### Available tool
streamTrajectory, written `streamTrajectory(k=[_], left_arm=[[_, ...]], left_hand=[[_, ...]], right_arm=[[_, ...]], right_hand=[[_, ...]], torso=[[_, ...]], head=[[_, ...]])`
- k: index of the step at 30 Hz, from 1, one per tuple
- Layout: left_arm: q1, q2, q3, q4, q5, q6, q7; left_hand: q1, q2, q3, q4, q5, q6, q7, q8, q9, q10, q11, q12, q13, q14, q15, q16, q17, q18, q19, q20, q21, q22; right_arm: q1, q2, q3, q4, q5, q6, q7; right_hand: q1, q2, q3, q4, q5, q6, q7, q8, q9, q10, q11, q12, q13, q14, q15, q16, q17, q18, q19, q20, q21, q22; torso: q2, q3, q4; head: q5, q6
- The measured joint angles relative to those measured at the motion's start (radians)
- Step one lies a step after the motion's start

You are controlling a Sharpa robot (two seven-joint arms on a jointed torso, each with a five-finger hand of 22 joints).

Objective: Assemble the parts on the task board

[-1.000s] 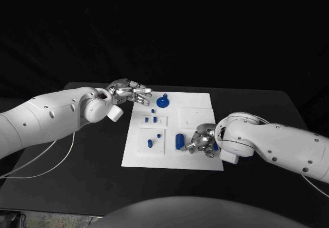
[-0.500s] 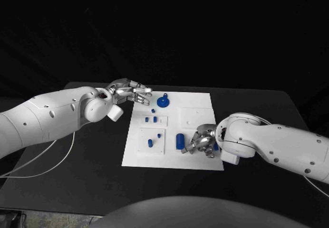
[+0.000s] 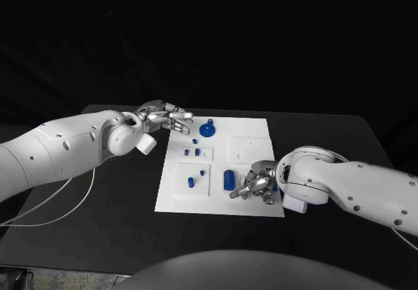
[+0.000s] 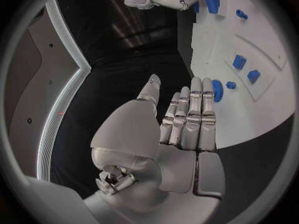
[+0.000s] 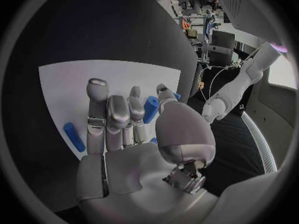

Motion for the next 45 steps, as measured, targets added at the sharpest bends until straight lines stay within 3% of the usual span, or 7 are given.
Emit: streamTrajectory(k=[4, 6, 11, 19, 27, 35, 45], left_arm=[[0.0, 0.001, 0.0, -0.001, 0.0, 0.001, 0.0], [0.0, 0.001, 0.0, -0.001, 0.0, 0.001, 0.0], [0.0, 0.001, 0.0, -0.002, 0.0, 0.001, -0.001], [0.0, 0.002, 0.0, -0.003, 0.0, 0.002, -0.001], [0.0, 0.002, 0.0, -0.003, -0.001, 0.003, -0.001], [0.0, 0.002, 0.0, -0.003, -0.001, 0.005, -0.002], [0.0, 0.003, -0.001, -0.004, -0.001, 0.006, -0.003]], left_hand=[[0.0, 0.0, 0.0, 0.0, 0.0, 0.0, 0.0, 0.0, 0.0, 0.0, 0.0, 0.0, 0.0, 0.0, 0.0, 0.0, 0.0, 0.0, 0.0, 0.0, 0.0, 0.0], [0.0, 0.0, 0.0, 0.0, 0.0, 0.0, 0.0, 0.0, 0.0, 0.0, 0.0, 0.0, 0.0, 0.0, 0.0, 0.0, 0.0, 0.0, 0.0, 0.0, 0.0, 0.0], [0.0, 0.0, 0.0, 0.0, 0.0, 0.0, 0.0, 0.0, 0.0, 0.0, 0.0, 0.0, 0.0, 0.0, 0.0, 0.0, 0.0, 0.0, 0.0, 0.0, 0.0, 0.0], [0.0, 0.0, 0.0, 0.0, 0.0, 0.0, 0.0, 0.0, 0.0, 0.0, 0.0, 0.0, 0.0, 0.0, 0.0, 0.0, 0.0, 0.0, 0.0, 0.0, 0.0, 0.0], [0.0, 0.0, 0.0, 0.0, 0.0, 0.0, 0.0, 0.0, 0.0, 0.0, 0.0, 0.0, 0.0, 0.0, 0.0, 0.0, 0.0, 0.0, 0.0, 0.0, 0.0, 0.0], [0.0, 0.0, 0.0, 0.0, 0.0, 0.0, 0.0, 0.0, 0.0, 0.0, 0.0, 0.0, 0.0, 0.0, 0.0, 0.0, 0.0, 0.0, 0.0, 0.0, 0.0, 0.0], [0.0, 0.0, 0.0, 0.0, 0.0, 0.0, 0.0, 0.0, 0.0, 0.0, 0.0, 0.0, 0.0, 0.0, 0.0, 0.0, 0.0, 0.0, 0.0, 0.0, 0.0, 0.0]], right_arm=[[0.0, -0.002, 0.0, 0.0, 0.0, -0.001, 0.002], [0.0, -0.002, 0.0, 0.001, 0.0, -0.002, 0.003], [0.0, -0.002, 0.0, -0.001, 0.0, -0.006, 0.004], [0.0, 0.0, 0.0, -0.005, 0.0, -0.015, 0.004], [0.0, 0.006, 0.0, -0.009, 0.0, -0.017, 0.002], [0.0, 0.012, 0.0, -0.013, 0.001, -0.016, -0.001], [0.0, 0.017, 0.001, -0.018, 0.001, -0.014, -0.004]], right_hand=[[-0.008, 0.023, -0.034, 0.01, 0.004, 0.0, 0.0, 0.0, 0.0, 0.0, 0.0, 0.0, 0.0, 0.0, 0.0, 0.0, 0.0, 0.0, 0.0, 0.0, 0.002, 0.0], [-0.016, 0.053, -0.089, 0.02, 0.005, 0.0, 0.0, 0.0, 0.0, 0.001, -0.001, 0.0, 0.0, 0.001, -0.001, 0.0, 0.0, 0.0, 0.0, 0.0, 0.002, 0.0], [-0.049, 0.103, -0.153, 0.072, -0.069, 0.0, 0.0, 0.0, 0.0, 0.004, -0.004, 0.0, 0.0, 0.003, -0.002, 0.0, 0.0, 0.0, 0.0, 0.0, 0.002, 0.0], [-0.053, 0.118, -0.164, 0.13, -0.097, 0.0, 0.0, 0.0, 0.0, 0.004, -0.004, 0.0, 0.0, 0.003, -0.002, 0.0, 0.0, 0.0, 0.0, 0.0, 0.002, -0.001], [-0.046, 0.125, -0.161, 0.134, -0.097, 0.0, 0.0, 0.0, 0.0, 0.004, -0.004, 0.0, 0.0, 0.003, -0.002, 0.0, 0.0, 0.0, 0.0, 0.0, 0.005, -0.001], [-0.009, 0.188, -0.139, 0.117, 0.087, 0.003, -0.003, 0.0, 0.0, 0.004, -0.004, 0.0, 0.0, 0.003, -0.002, 0.0, -0.001, 0.0, 0.0, 0.0, 0.005, -0.002], [0.006, 0.203, -0.12, 0.112, 0.214, 0.004, -0.003, 0.0, 0.0, 0.004, -0.004, 0.0, 0.0, -0.001, -0.006, 0.0, -0.002, 0.0, 0.0, 0.0, 0.005, -0.002]], torso=[[0.0, -0.0007, 0.0001], [0.0, -0.0007, 0.0001], [0.0, -0.0007, 0.0007], [0.0, -0.0008, 0.0009], [0.0, -0.0012, 0.0009], [0.0, -0.0013, 0.0012], [0.0, -0.0014, 0.0007]], head=[[0.001, 0.002], [0.001, 0.002], [0.0, 0.002], [0.0, 0.001], [0.0, -0.001], [-0.001, -0.002], [0.0, -0.003]])
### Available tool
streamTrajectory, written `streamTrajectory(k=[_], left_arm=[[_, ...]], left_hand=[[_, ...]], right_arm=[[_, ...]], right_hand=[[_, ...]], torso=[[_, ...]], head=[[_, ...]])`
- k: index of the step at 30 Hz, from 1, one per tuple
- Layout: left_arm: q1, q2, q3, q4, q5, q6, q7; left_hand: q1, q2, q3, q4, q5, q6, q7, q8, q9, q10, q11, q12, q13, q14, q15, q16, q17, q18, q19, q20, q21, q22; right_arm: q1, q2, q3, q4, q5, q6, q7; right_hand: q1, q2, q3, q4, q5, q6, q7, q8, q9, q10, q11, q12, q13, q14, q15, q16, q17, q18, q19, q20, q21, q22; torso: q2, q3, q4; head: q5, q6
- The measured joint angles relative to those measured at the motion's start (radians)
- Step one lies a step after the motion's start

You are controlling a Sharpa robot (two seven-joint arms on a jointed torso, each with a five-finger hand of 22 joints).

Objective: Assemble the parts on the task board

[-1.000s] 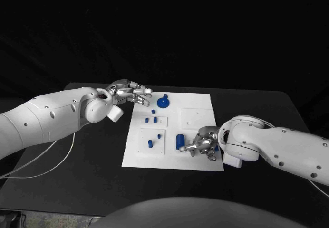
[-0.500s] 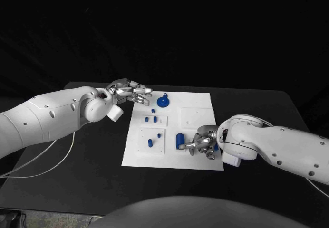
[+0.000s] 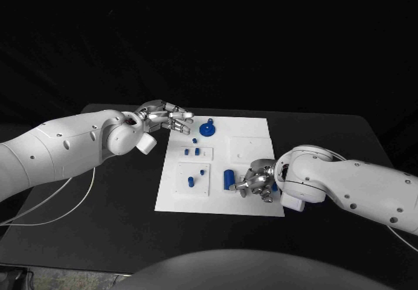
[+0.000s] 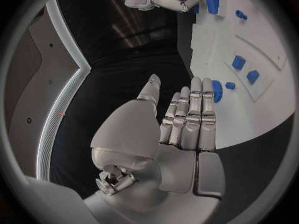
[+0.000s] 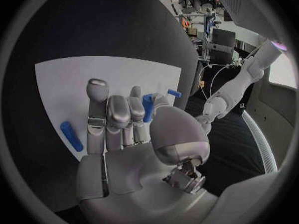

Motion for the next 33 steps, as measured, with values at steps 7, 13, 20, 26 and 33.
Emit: streamTrajectory(k=[7, 13, 20, 26, 33], left_arm=[[0.0, 0.0, 0.0, 0.0, 0.0, 0.001, -0.001], [0.0, 0.0, 0.0, -0.001, 0.0, 0.003, -0.002], [0.0, 0.002, -0.001, -0.002, 0.0, 0.004, -0.002], [0.0, 0.002, -0.001, -0.003, 0.0, 0.005, -0.003], [0.0, 0.001, -0.002, -0.003, 0.0, 0.006, -0.003]], left_hand=[[0.0, 0.0, 0.0, 0.0, 0.0, 0.0, 0.0, 0.0, 0.0, 0.0, 0.0, 0.0, 0.0, 0.0, 0.0, 0.0, 0.0, 0.0, 0.0, 0.0, 0.0, 0.0], [0.0, 0.0, 0.0, 0.0, 0.0, 0.0, 0.0, 0.0, 0.0, 0.0, 0.0, 0.0, 0.0, 0.0, 0.0, 0.0, 0.0, 0.0, 0.0, 0.0, 0.0, 0.0], [0.0, 0.0, 0.0, 0.0, 0.0, -0.004, 0.004, 0.0, 0.0, 0.0, 0.0, 0.0, 0.0, 0.0, 0.0, 0.0, 0.0, 0.0, 0.0, 0.0, 0.0, 0.0], [0.0, 0.0, 0.0, 0.0, 0.0, -0.004, 0.004, 0.0, 0.0, 0.0, 0.0, 0.0, 0.0, 0.0, 0.0, 0.0, 0.0, 0.0, 0.0, 0.0, 0.0, -0.001], [0.0, 0.0, 0.0, 0.0, 0.0, -0.004, 0.004, 0.0, 0.0, 0.0, 0.0, 0.0, 0.0, 0.0, 0.0, 0.0, 0.0, 0.0, 0.0, 0.0, 0.0, -0.001]], right_arm=[[0.0, 0.0, 0.0, 0.0, 0.002, 0.002, 0.0], [0.001, -0.001, 0.001, 0.0, 0.004, 0.004, 0.001], [0.0, -0.002, 0.0, 0.002, 0.004, 0.007, 0.002], [0.0, -0.004, 0.0, 0.003, 0.004, 0.007, 0.002], [0.0, -0.03, 0.0, 0.015, 0.004, 0.008, 0.005]], right_hand=[[0.0, 0.0, 0.007, -0.001, 0.001, 0.0, 0.0, 0.0, 0.0, 0.0, 0.0, 0.0, 0.001, 0.0, 0.0, 0.0, 0.0, 0.0, 0.004, -0.004, 0.0, 0.0], [0.057, -0.065, 0.053, -0.087, -0.118, 0.005, -0.005, 0.0, 0.0, 0.004, -0.004, 0.0, 0.001, 0.002, -0.002, 0.0, 0.0, 0.0, 0.004, -0.004, 0.0, 0.0], [0.006, -0.136, 0.138, -0.177, -0.294, 0.011, -0.004, 0.0, 0.0, 0.004, -0.004, 0.0, 0.003, 0.002, -0.002, 0.0, 0.0, 0.0, 0.004, -0.004, 0.0, 0.0], [-0.006, -0.148, 0.161, -0.183, -0.319, 0.015, 0.0, 0.0, 0.0, 0.004, -0.004, 0.0, 0.003, 0.002, -0.002, 0.0, 0.0, 0.0, 0.004, -0.004, 0.0, 0.0], [-0.012, -0.163, 0.179, -0.174, -0.319, 0.018, -0.004, 0.0, 0.0, 0.004, -0.004, 0.001, 0.003, 0.002, -0.002, 0.0, 0.0, 0.0, 0.004, -0.004, 0.0, 0.0]], torso=[[0.001, 0.0007, -0.0006], [0.001, 0.0012, -0.001], [0.0, 0.0013, -0.0008], [0.0, 0.0013, -0.0006], [0.0, 0.0013, 0.0006]], head=[[0.001, 0.0], [0.0, 0.0], [-0.001, 0.0], [-0.001, 0.0], [0.002, 0.0]])
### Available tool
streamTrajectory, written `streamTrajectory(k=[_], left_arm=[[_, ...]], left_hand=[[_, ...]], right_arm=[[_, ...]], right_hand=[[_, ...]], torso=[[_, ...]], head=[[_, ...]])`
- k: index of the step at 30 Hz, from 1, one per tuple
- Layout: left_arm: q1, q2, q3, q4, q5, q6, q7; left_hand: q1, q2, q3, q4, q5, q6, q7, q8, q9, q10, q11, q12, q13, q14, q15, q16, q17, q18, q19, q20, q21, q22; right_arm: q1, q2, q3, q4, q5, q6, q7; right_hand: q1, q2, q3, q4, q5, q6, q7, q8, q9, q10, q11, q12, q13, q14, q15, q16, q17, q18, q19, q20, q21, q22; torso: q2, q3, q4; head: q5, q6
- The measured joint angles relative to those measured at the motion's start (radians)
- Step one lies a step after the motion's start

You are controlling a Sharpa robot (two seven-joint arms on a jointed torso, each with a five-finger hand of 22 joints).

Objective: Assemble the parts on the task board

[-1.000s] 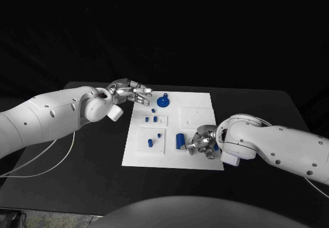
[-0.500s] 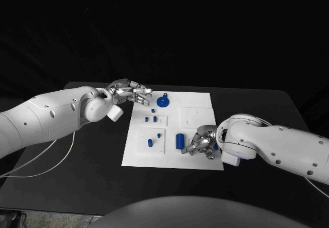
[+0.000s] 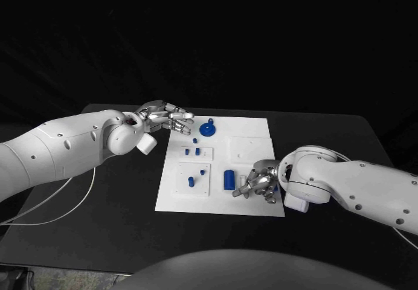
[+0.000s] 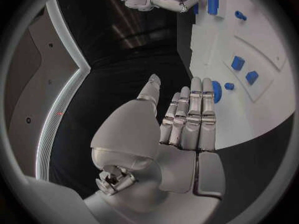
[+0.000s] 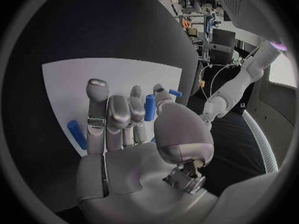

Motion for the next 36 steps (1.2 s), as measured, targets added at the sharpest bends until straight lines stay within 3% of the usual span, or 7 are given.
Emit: streamTrajectory(k=[4, 10, 17, 26, 28, 32, 36], left_arm=[[0.0, -0.002, 0.0, 0.0, 0.0, 0.0, -0.001], [0.0, -0.012, -0.001, 0.001, 0.0, 0.0, -0.002], [0.0, -0.016, -0.001, 0.004, -0.001, -0.001, -0.002], [0.0, -0.019, -0.001, 0.004, -0.003, -0.002, 0.001], [0.0, -0.019, -0.001, 0.003, -0.003, -0.003, 0.002], [0.0, -0.019, -0.001, 0.003, -0.004, -0.003, 0.003], [0.0, -0.018, -0.001, 0.003, -0.004, -0.003, 0.004]], left_hand=[[0.0, 0.0, 0.0, 0.0, 0.0, 0.0, 0.0, 0.0, 0.0, 0.0, 0.0, 0.0, 0.0, 0.0, 0.0, 0.0, 0.0, 0.0, 0.0, 0.0, 0.0, 0.0], [0.0, 0.0, 0.0, 0.0, 0.0, 0.0, 0.0, 0.0, 0.0, 0.0, 0.0, 0.0, 0.0, 0.0, 0.0, 0.0, 0.0, 0.0, 0.0, 0.0, 0.0, 0.0], [0.0, 0.0, 0.003, 0.003, 0.0, -0.004, -0.004, 0.0, 0.0, 0.0, 0.0, 0.0, 0.0, 0.0, 0.0, 0.0, 0.001, 0.0, 0.0, 0.0, 0.0, 0.0], [0.0, 0.0, 0.003, 0.003, 0.0, -0.004, -0.004, 0.0, 0.0, 0.0, 0.0, 0.0, 0.0, 0.0, 0.0, 0.0, 0.001, 0.0, 0.0, 0.0, 0.0, 0.0], [0.0, 0.0, 0.003, 0.003, 0.0, -0.004, -0.004, 0.0, 0.0, 0.0, 0.0, 0.0, 0.0, 0.0, 0.0, 0.0, 0.001, 0.0, 0.0, 0.0, 0.0, 0.0], [-0.005, 0.005, 0.003, 0.003, 0.0, -0.004, -0.004, 0.0, 0.0, 0.0, 0.0, 0.0, 0.0, 0.0, 0.0, 0.0, 0.001, 0.0, 0.0, 0.0, 0.0, 0.0], [-0.005, 0.005, 0.003, 0.003, 0.0, -0.004, -0.004, 0.0, 0.0, 0.0, 0.0, 0.0, 0.0, 0.0, 0.0, 0.0, 0.001, 0.0, 0.0, 0.0, 0.0, 0.0]], right_arm=[[-0.001, -0.033, 0.013, 0.018, 0.001, 0.0, 0.002], [0.009, -0.095, 0.078, 0.036, -0.005, 0.0, 0.005], [0.035, -0.152, 0.116, 0.0, -0.028, 0.007, 0.011], [0.042, -0.19, 0.122, -0.03, -0.079, 0.035, 0.014], [0.042, -0.19, 0.122, -0.029, -0.106, 0.046, 0.013], [0.035, -0.184, 0.122, -0.029, -0.157, 0.06, 0.009], [0.016, -0.166, 0.119, -0.034, -0.203, 0.063, 0.001]], right_hand=[[-0.003, -0.003, 0.003, 0.003, 0.0, 0.0, 0.0, 0.0, 0.0, 0.0, 0.0, 0.004, 0.0, 0.0, 0.0, 0.0, 0.0, 0.0, 0.0, 0.0, 0.0, 0.0], [-0.003, -0.003, 0.003, 0.003, 0.027, 0.0, 0.0, 0.0, 0.0, 0.0, 0.0, 0.004, 0.0, 0.0, 0.0, 0.0, 0.0, 0.0, 0.0, 0.0, 0.0, 0.001], [0.017, 0.017, 0.002, -0.002, 0.093, -0.002, 0.002, 0.0, -0.036, 0.0, 0.0, 0.004, -0.002, 0.0, 0.0, 0.0, -0.006, 0.0, 0.0, 0.0, -0.003, 0.002], [0.03, 0.019, 0.029, -0.043, 0.213, -0.01, 0.003, 0.0, -0.118, 0.004, 0.004, 0.004, -0.002, 0.0, 0.001, 0.0, -0.003, -0.01, 0.0, 0.0, -0.003, 0.013], [0.032, 0.011, 0.064, -0.043, 0.182, -0.011, 0.003, 0.0, -0.142, 0.004, 0.004, 0.004, -0.002, 0.0, 0.001, 0.0, -0.002, -0.011, 0.0, 0.0, -0.003, 0.015], [0.02, -0.085, 0.252, 0.026, 0.114, -0.013, 0.006, 0.0, -0.169, 0.004, 0.004, 0.003, -0.002, -0.001, 0.001, 0.0, -0.002, -0.01, 0.0, 0.0, -0.003, 0.019], [0.019, -0.089, 0.296, 0.04, 0.081, -0.013, 0.006, 0.0, -0.164, 0.004, 0.004, 0.003, -0.002, -0.001, 0.001, 0.0, -0.002, -0.009, 0.0, 0.0, -0.008, 0.019]], torso=[[0.0, 0.0008, -0.0006], [-0.001, 0.0012, -0.0029], [-0.001, 0.0004, -0.004], [-0.001, 0.0, -0.0034], [0.0, 0.0001, -0.0034], [0.0, -0.0005, -0.0035], [0.0, -0.0012, -0.0025]], head=[[0.001, 0.0], [-0.007, 0.01], [-0.025, 0.026], [-0.042, 0.028], [-0.041, 0.026], [-0.042, 0.024], [-0.044, 0.023]])
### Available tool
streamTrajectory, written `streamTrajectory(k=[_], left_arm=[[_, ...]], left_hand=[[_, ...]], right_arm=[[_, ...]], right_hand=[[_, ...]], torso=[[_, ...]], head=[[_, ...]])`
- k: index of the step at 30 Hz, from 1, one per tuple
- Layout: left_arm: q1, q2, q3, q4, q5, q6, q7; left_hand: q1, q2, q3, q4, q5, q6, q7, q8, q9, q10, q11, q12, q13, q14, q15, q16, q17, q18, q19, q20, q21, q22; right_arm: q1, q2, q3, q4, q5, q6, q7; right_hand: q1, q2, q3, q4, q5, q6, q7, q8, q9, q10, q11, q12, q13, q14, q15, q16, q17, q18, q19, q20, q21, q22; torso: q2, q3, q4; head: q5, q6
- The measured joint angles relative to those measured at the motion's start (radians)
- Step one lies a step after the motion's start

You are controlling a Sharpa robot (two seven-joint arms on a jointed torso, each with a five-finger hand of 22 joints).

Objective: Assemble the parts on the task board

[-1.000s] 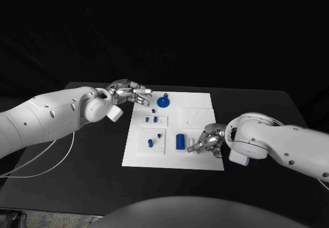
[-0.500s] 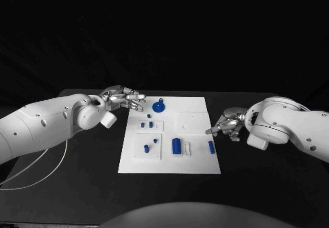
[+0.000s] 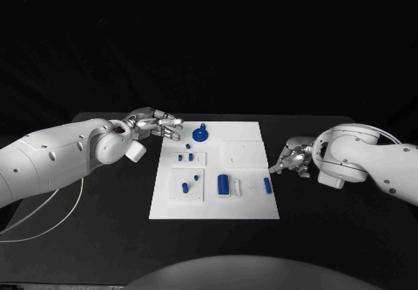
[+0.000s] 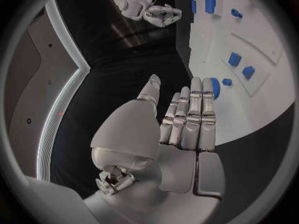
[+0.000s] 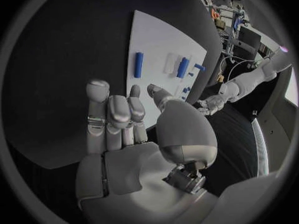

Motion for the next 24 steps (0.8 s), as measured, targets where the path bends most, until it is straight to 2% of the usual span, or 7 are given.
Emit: streamTrajectory(k=[4, 11, 15, 24], left_arm=[[0.0, 0.0, 0.0, 0.0, 0.0, 0.0, 0.001], [0.0, 0.0, 0.0, 0.001, -0.001, -0.001, 0.002], [0.0, 0.0, 0.0, 0.001, -0.001, -0.002, 0.003], [0.0, -0.001, 0.0, 0.0, -0.001, -0.003, 0.003]], left_hand=[[0.0, 0.0, 0.0, 0.0, 0.0, 0.0, 0.0, 0.0, 0.0, 0.0, 0.0, 0.0, 0.0, 0.0, 0.0, 0.0, 0.0, 0.0, 0.0, 0.0, 0.0, 0.0], [0.0, 0.0, 0.0, 0.0, 0.0, -0.01, 0.003, 0.0, 0.0, 0.0, 0.0, 0.0, 0.0, 0.0, 0.0, 0.0, 0.0, 0.0, 0.0, 0.0, 0.0, 0.0], [0.0, 0.0, 0.0, 0.0, 0.0, -0.013, 0.001, 0.0, 0.0, 0.0, 0.0, 0.0, 0.0, 0.0, 0.0, 0.0, 0.0, 0.0, 0.0, 0.0, 0.0, 0.0], [0.0, 0.0, 0.0, 0.0, 0.0, -0.014, 0.0, 0.0, 0.0, -0.004, 0.004, 0.0, 0.0, 0.0, 0.0, 0.0, 0.0, 0.0, 0.0, 0.0, 0.0, 0.0]], right_arm=[[-0.017, 0.023, -0.003, -0.009, -0.032, 0.0, -0.005], [-0.04, 0.045, -0.012, -0.016, -0.065, 0.0, -0.009], [-0.049, 0.049, -0.013, -0.016, -0.078, 0.0, -0.01], [-0.064, 0.051, -0.014, -0.01, -0.098, 0.008, -0.012]], right_hand=[[-0.007, -0.015, 0.041, 0.004, -0.019, 0.0, 0.0, 0.0, 0.007, 0.0, 0.0, 0.0, 0.002, 0.0, 0.0, 0.0, 0.0, 0.0, 0.0, 0.0, 0.0, 0.0], [-0.012, -0.02, 0.045, 0.008, -0.039, 0.0, 0.0, 0.0, 0.019, 0.0, 0.0, 0.0, 0.002, 0.0, 0.0, 0.0, 0.0, 0.0, 0.0, 0.0, 0.0, 0.0], [-0.017, -0.025, 0.052, 0.023, -0.057, 0.0, 0.0, 0.0, 0.028, 0.0, 0.0, 0.0, 0.002, 0.0, 0.0, 0.0, 0.0, 0.001, 0.0, 0.0, 0.0, 0.0], [-0.017, -0.036, 0.056, 0.044, -0.068, 0.0, 0.0, 0.0, 0.053, 0.0, 0.0, 0.0, 0.002, 0.0, 0.0, 0.0, 0.0, 0.001, 0.0, 0.0, 0.0, 0.0]], torso=[[0.0, 0.0, 0.0013], [0.0, 0.0, 0.0018], [0.0, 0.0, 0.0012], [0.0, 0.0006, 0.001]], head=[[-0.003, 0.0], [-0.003, -0.005], [-0.002, -0.007], [0.001, -0.011]])
